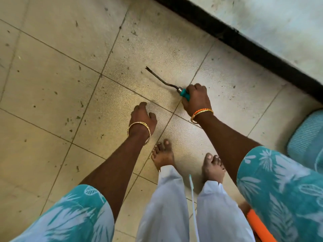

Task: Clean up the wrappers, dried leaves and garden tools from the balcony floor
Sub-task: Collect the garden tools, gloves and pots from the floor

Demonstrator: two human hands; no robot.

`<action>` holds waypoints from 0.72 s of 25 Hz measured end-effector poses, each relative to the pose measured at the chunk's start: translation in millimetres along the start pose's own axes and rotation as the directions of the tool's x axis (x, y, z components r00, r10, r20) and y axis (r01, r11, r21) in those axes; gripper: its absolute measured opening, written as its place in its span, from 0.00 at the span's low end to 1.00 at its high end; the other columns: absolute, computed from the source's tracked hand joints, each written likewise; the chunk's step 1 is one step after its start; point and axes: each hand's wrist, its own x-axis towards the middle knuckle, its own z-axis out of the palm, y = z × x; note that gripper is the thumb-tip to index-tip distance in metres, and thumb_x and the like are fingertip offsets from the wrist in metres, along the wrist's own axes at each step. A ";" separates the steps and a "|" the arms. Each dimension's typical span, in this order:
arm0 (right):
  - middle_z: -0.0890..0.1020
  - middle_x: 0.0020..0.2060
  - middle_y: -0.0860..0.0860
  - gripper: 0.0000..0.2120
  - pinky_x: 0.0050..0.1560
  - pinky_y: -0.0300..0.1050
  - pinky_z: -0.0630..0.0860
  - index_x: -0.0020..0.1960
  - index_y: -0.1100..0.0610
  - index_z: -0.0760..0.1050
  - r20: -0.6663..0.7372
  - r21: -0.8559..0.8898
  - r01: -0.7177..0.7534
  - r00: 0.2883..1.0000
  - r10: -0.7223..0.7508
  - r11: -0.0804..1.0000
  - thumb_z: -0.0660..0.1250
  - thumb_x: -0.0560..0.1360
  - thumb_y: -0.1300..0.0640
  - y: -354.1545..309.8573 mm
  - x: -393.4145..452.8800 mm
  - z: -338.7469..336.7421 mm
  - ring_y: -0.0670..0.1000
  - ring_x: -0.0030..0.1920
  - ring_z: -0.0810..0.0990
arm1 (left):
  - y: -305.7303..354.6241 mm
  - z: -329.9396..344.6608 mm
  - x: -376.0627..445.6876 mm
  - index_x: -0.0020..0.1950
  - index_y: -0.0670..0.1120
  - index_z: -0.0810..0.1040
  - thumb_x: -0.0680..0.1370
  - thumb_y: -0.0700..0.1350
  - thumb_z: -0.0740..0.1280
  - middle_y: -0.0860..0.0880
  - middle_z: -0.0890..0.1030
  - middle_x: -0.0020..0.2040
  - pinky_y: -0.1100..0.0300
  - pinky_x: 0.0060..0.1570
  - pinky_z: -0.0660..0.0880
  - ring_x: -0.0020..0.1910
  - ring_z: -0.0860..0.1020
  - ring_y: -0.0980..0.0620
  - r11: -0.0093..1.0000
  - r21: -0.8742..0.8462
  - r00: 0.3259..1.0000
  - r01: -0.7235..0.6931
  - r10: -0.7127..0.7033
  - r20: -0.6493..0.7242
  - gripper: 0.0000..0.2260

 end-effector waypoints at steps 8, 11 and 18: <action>0.78 0.47 0.62 0.10 0.46 0.47 0.68 0.48 0.65 0.75 -0.067 0.466 -0.345 0.904 0.422 0.815 0.70 0.69 0.63 31.4 -126.1 -79.3 0.63 0.47 0.75 | 102.2 -30.3 -98.3 0.70 0.42 0.68 0.78 0.42 0.61 0.41 0.73 0.65 0.51 0.60 0.69 0.64 0.70 0.42 0.964 0.130 0.972 -0.233 0.228 0.057 0.20; 0.79 0.46 0.61 0.10 0.47 0.46 0.70 0.49 0.63 0.76 -0.081 0.558 -0.421 0.830 0.552 0.715 0.70 0.69 0.62 68.3 -164.8 -112.1 0.62 0.47 0.76 | 152.4 -9.4 -136.4 0.70 0.42 0.68 0.79 0.43 0.60 0.42 0.72 0.66 0.51 0.61 0.69 0.65 0.70 0.43 0.935 0.141 0.943 -0.326 0.311 0.123 0.19; 0.81 0.44 0.60 0.11 0.47 0.47 0.72 0.50 0.63 0.79 -0.069 0.589 -0.480 0.772 0.632 0.651 0.71 0.68 0.64 200.3 -248.9 -160.9 0.60 0.45 0.78 | 286.3 122.5 -228.5 0.59 0.41 0.76 0.81 0.46 0.62 0.43 0.81 0.53 0.60 0.51 0.73 0.50 0.78 0.46 0.898 -0.402 0.927 -0.176 0.288 0.239 0.12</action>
